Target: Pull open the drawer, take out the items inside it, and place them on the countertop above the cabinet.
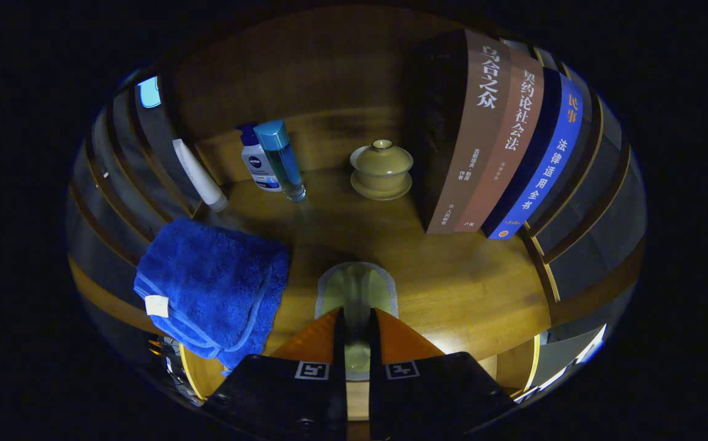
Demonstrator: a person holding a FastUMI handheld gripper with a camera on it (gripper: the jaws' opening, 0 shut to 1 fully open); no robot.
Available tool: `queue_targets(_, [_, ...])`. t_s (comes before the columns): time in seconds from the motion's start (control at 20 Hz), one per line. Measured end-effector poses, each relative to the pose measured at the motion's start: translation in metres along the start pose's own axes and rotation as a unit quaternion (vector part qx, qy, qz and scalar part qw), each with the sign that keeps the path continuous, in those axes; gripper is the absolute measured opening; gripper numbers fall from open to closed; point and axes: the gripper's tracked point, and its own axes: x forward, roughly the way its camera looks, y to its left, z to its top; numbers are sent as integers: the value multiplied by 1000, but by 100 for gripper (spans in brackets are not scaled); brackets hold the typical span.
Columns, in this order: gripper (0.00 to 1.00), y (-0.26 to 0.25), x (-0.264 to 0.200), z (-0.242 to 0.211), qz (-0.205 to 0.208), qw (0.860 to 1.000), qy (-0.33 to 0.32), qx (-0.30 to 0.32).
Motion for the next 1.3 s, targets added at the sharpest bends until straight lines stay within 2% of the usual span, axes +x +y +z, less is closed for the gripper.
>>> queue_targets(0.1, [19,3,2,2,1,1000,-6,2])
queue_targets(0.2, [26,6,1,3,10,1000,-7,3])
queue_targets(0.4, [76,2,-9,6,6,999,-44,-2])
queue_targets(0.5, [100,5,-16,15,19,996,-83,5])
queue_targets(0.65, [100,7,-36,19,42,988,-145,3])
queue_targets(0.9, [99,12,-89,-11,68,972,-224,26])
queue_targets(1.0, [100,14,-122,-21,73,960,-271,9])
queue_targets(1.15, [99,11,-181,-37,49,931,-358,-58])
queue_targets(1.3, [99,27,-227,-78,63,911,-405,-47])
